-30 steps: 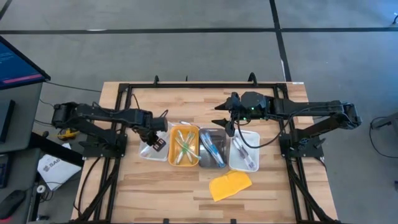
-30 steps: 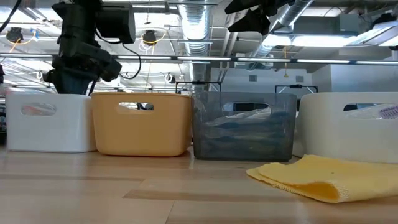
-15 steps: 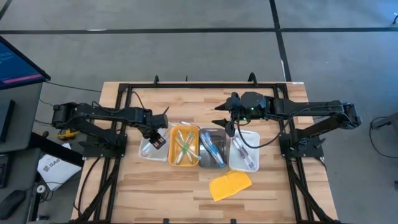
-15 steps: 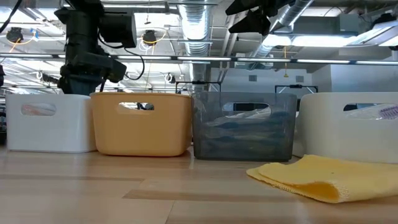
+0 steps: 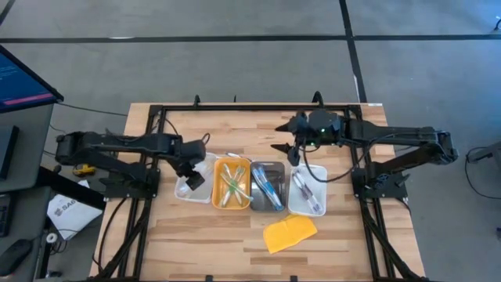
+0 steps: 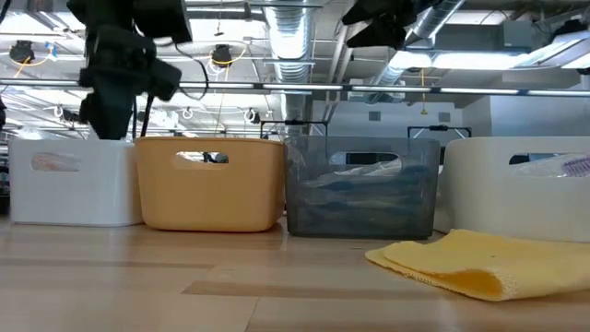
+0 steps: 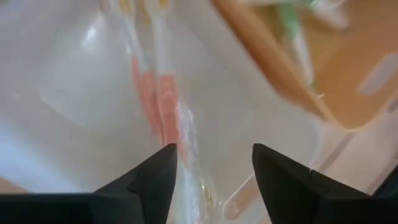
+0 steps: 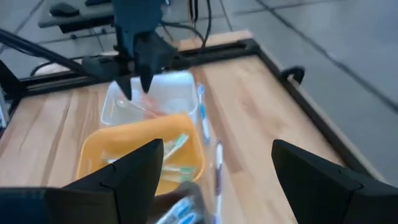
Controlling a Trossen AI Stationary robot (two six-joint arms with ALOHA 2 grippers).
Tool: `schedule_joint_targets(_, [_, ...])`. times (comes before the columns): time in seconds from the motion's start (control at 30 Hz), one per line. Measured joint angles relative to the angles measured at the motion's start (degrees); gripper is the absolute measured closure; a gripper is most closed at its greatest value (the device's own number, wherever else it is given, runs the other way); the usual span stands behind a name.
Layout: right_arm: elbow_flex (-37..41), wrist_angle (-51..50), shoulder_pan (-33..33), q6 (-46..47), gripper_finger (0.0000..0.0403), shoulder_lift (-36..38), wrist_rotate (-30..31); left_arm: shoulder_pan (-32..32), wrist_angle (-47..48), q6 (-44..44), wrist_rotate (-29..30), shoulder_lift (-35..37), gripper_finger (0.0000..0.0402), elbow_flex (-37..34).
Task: Pick & Place Toothbrushes
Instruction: Put the orange toothbrush into the left white bin, then adjust the bins
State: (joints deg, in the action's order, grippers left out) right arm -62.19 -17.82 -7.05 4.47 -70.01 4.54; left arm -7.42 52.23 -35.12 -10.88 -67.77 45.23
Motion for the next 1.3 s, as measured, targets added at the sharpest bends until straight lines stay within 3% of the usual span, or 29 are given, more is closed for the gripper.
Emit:
schedule_joint_targets(0.3, [0.0,-2.5,-1.9,-8.8,0.0107,2.5,-0.1,0.0,-4.6,7.5,1.5,12.5,0.0197,0.1])
schedule_joint_targets(0.57, [0.1,-7.4,-10.9,-15.6,0.0107,2.2,0.0,0.0,-19.3,26.2,11.9,20.5,0.0196,0.0])
schedule_joint_targets(0.7, [3.6,-3.0,-15.3,-19.9,0.0107,2.1,0.0,-0.1,-25.7,38.5,14.0,21.8,0.0197,0.0])
schedule_joint_targets(0.8, [7.6,4.4,-19.6,-21.4,0.0107,2.1,-2.1,-1.8,-28.9,42.5,16.4,20.9,0.0198,0.0])
schedule_joint_targets(0.97, [13.1,16.1,-29.3,-17.7,0.0107,-0.6,-21.2,-10.6,-32.4,41.1,17.0,15.6,0.0198,-1.3])
schedule_joint_targets(1.03, [14.0,17.9,-31.9,-15.9,0.0107,-3.3,-25.9,-14.6,-32.9,39.5,14.8,12.2,0.0198,-2.5])
schedule_joint_targets(1.17, [14.0,17.9,-34.2,-13.8,0.0107,-9.2,-27.2,-20.7,-33.1,39.2,7.1,5.2,0.0198,-3.4])
schedule_joint_targets(1.3, [14.0,19.2,-35.4,-13.4,0.0107,-14.3,-27.2,-24.4,-34.4,39.4,5.9,1.4,0.0198,-3.4])
